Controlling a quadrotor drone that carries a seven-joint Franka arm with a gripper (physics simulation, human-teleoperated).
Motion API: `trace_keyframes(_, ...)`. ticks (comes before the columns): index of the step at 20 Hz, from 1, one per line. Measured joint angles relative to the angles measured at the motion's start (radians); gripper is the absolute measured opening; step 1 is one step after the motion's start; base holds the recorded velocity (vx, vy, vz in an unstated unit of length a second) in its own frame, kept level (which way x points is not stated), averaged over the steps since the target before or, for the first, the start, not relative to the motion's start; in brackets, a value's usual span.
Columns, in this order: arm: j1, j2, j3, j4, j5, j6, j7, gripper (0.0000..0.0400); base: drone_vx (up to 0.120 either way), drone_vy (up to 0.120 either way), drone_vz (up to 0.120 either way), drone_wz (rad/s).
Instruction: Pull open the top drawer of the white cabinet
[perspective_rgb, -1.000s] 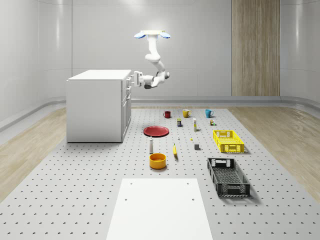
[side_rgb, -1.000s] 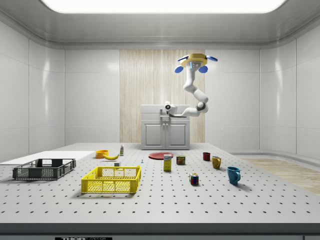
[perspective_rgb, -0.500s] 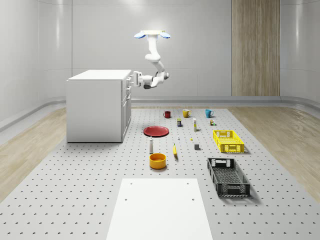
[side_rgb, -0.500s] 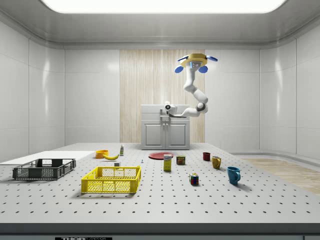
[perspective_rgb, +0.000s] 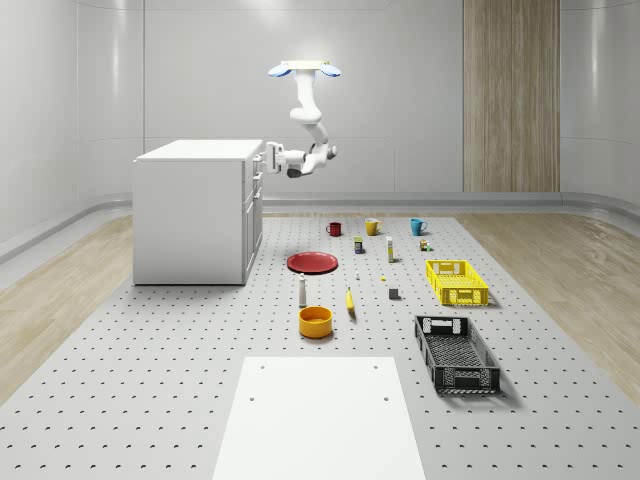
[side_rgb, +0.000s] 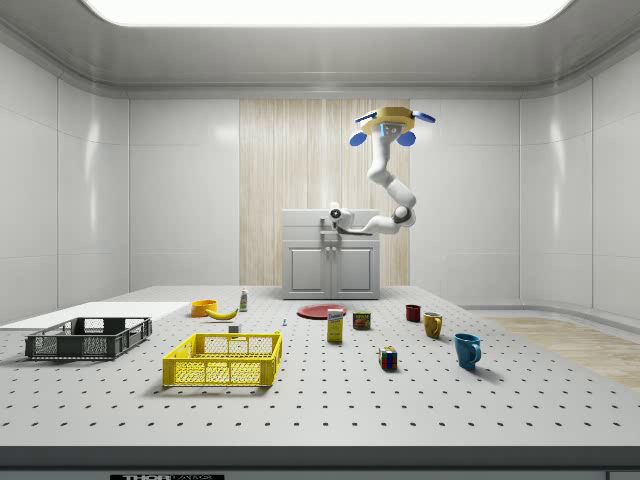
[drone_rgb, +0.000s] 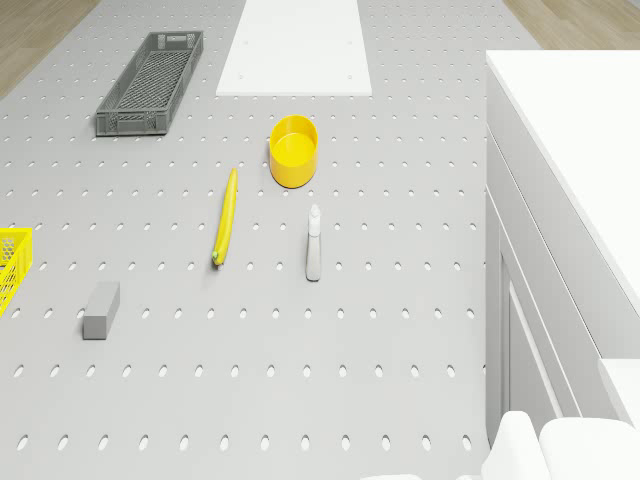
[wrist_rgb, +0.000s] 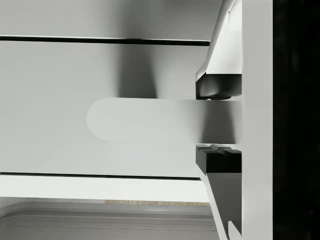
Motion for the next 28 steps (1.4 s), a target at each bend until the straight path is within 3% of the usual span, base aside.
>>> trace_keyframes(2, -0.006, 0.004, 0.002, -0.003, 0.004, -0.005, -0.028, 0.0137, 0.0, 0.0, 0.0, 0.0)
trace_keyframes(3, -0.003, 0.02, -0.018, -0.019, -0.036, -0.015, -0.107, 0.0292, 0.0, 0.0, 0.0, 0.0)
trace_keyframes(4, 0.006, 0.023, -0.059, -0.024, -0.163, -0.012, -0.095, 0.04, 0.0, 0.0, 0.0, 0.0)
trace_keyframes(5, 0.01, 0.06, -0.117, -0.049, -0.144, -0.043, -0.192, 0.0345, 0.0, 0.0, 0.0, 0.0)
trace_keyframes(6, 0.008, 0.086, -0.129, -0.049, -0.117, -0.06, -0.209, 0.0292, 0.0, 0.0, 0.0, 0.0)
trace_keyframes(9, -0.008, 0.044, -0.101, -0.044, -0.088, -0.06, -0.124, 0.0171, 0.0, 0.0, 0.0, 0.0)
trace_keyframes(10, -0.019, 0.018, -0.068, -0.024, -0.01, -0.063, -0.014, 0.0, 0.0, 0.0, 0.0, 0.0)
trace_keyframes(11, -0.035, -0.019, -0.058, 0.0, -0.123, -0.064, 0.115, 0.0001, 0.0, 0.0, 0.0, 0.0)
trace_keyframes(12, -0.045, -0.055, -0.068, 0.02, -0.199, -0.106, 0.198, 0.0021, 0.0, 0.0, 0.0, 0.0)
trace_keyframes(13, -0.041, -0.066, -0.075, 0.021, -0.209, -0.104, 0.204, 0.004, 0.0, 0.0, 0.0, 0.0)
trace_keyframes(19, -0.043, -0.07, -0.08, -0.011, -0.15, -0.08, 0.118, 0.0091, 0.0, 0.0, 0.0, 0.0)
trace_keyframes(23, -0.048, -0.071, -0.08, -0.019, -0.133, -0.079, 0.095, 0.0213, 0.0, 0.0, 0.0, 0.0)
trace_keyframes(28, -0.041, -0.052, -0.051, -0.017, -0.09, -0.058, 0.071, 0.0279, 0.0, 0.0, 0.0, 0.0)
